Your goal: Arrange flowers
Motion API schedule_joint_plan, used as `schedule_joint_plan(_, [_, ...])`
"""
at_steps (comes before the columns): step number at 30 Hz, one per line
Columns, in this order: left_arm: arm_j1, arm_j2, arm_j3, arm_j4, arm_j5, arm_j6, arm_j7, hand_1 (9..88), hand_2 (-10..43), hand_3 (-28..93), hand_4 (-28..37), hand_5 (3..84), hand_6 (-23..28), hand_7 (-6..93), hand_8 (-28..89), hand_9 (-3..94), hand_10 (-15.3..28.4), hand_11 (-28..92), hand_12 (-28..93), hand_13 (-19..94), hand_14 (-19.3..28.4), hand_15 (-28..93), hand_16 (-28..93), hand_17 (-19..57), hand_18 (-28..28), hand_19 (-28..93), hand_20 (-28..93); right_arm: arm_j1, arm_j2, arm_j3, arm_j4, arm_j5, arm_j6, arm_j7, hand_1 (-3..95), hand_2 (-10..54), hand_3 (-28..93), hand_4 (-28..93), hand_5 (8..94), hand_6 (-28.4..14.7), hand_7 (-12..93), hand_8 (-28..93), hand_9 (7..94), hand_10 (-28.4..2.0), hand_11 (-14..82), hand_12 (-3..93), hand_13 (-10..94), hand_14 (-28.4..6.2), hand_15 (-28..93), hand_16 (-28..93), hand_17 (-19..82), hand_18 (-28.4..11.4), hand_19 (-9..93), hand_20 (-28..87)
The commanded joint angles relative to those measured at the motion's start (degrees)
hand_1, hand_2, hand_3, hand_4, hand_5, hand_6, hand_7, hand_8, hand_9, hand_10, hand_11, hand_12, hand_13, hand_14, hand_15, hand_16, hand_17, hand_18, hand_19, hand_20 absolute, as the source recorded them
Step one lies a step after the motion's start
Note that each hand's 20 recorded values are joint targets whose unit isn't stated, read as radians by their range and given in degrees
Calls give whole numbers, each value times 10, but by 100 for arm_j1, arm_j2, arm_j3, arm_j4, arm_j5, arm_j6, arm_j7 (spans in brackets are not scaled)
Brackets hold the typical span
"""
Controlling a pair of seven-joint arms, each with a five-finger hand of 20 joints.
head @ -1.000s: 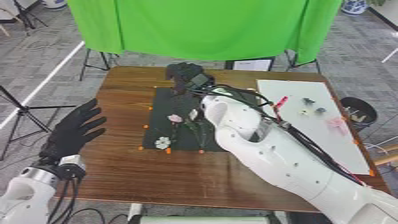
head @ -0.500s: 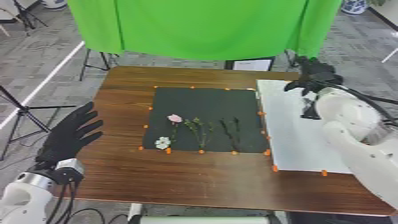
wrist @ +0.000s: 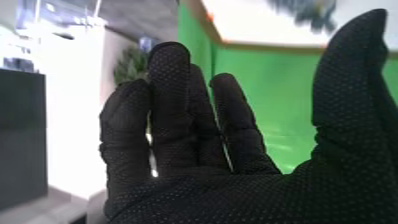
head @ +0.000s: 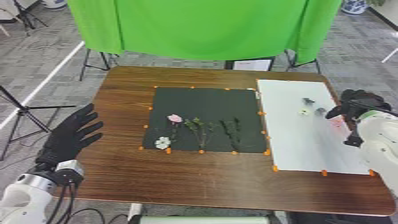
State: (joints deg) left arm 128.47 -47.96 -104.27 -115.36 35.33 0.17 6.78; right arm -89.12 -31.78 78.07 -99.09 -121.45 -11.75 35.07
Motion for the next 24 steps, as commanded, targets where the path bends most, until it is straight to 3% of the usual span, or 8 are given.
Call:
schedule_joint_plan(1, [110, 26, -23, -21, -3, -23, -24, 244, -45, 700, -283, 214, 37, 193, -107, 156, 100, 185, 193, 119, 136, 289, 14, -121, 202, 385, 103, -100, -59, 44, 140, 102, -398, 86, 180, -95, 812, -283, 325, -58, 310, -150, 427, -141, 210, 199, 488, -92, 721, 208, 246, -207, 811, 499])
schedule_joint_plan(5, [156, 13, -49, -38, 5, -33, -39, 244, -45, 699, -283, 214, 37, 193, -107, 156, 101, 185, 193, 120, 136, 289, 14, -121, 202, 385, 103, -32, -87, -87, 220, 42, -437, 65, 177, -95, 804, -283, 332, -56, 311, -150, 436, -142, 207, 197, 499, -91, 720, 212, 250, -207, 813, 500])
schedule_joint_plan(7, [135, 12, -36, -37, 6, -42, -56, 245, -44, 699, -283, 214, 37, 193, -107, 156, 101, 185, 194, 120, 136, 289, 14, -121, 202, 385, 103, 12, -72, -279, 304, -90, -124, 88, 178, -95, 813, -283, 336, -49, 318, -150, 449, -141, 211, 197, 512, -89, 719, 214, 256, -206, 817, 500])
schedule_joint_plan(9, [95, 8, -16, -17, 17, -71, -70, 245, -44, 698, -283, 214, 37, 194, -107, 157, 101, 185, 193, 119, 136, 290, 15, -120, 202, 385, 103, 37, -58, -454, 424, -305, 264, 12, 206, -95, 826, -283, 368, -32, 357, -171, 498, -126, 242, 200, 564, -80, 712, 221, 278, -195, 831, 496])
schedule_joint_plan(12, [79, 23, -6, -11, 19, -67, -84, 245, -44, 698, -283, 214, 37, 194, -108, 156, 101, 186, 193, 120, 136, 289, 14, -121, 202, 386, 103, 94, -80, -539, 460, -317, 157, 43, 248, -95, 831, -283, 423, -9, 387, -187, 575, -100, 294, 209, 621, -60, 705, 238, 308, -186, 852, 493])
schedule_joint_plan(16, [83, 9, -20, -12, 26, -66, -86, 245, -44, 698, -283, 214, 37, 194, -108, 156, 101, 185, 193, 119, 135, 288, 14, -121, 202, 385, 103, 159, -99, -650, 527, -465, 114, 53, 258, -95, 832, -283, 443, -4, 396, -191, 592, -94, 305, 211, 633, -58, 704, 247, 316, -186, 860, 493])
schedule_joint_plan(20, [113, 19, -29, -24, 9, -42, -66, 245, -44, 699, -283, 214, 37, 193, -108, 156, 101, 184, 194, 119, 136, 289, 15, -121, 202, 385, 103, 223, -83, -821, 613, -593, 612, 26, 302, -95, 854, -282, 467, 7, 420, -198, 613, -83, 330, 216, 652, -51, 703, 258, 327, -182, 870, 490])
schedule_joint_plan(24, [156, 10, -62, -48, 4, -21, -57, 245, -44, 699, -283, 214, 37, 194, -108, 156, 101, 184, 194, 120, 135, 289, 15, -121, 202, 385, 103, 208, -62, -883, 621, -726, 1068, -103, 460, -94, 833, -282, 577, 29, 524, -57, 796, -57, 179, 416, 714, -40, 696, 299, 367, -176, 901, 488])
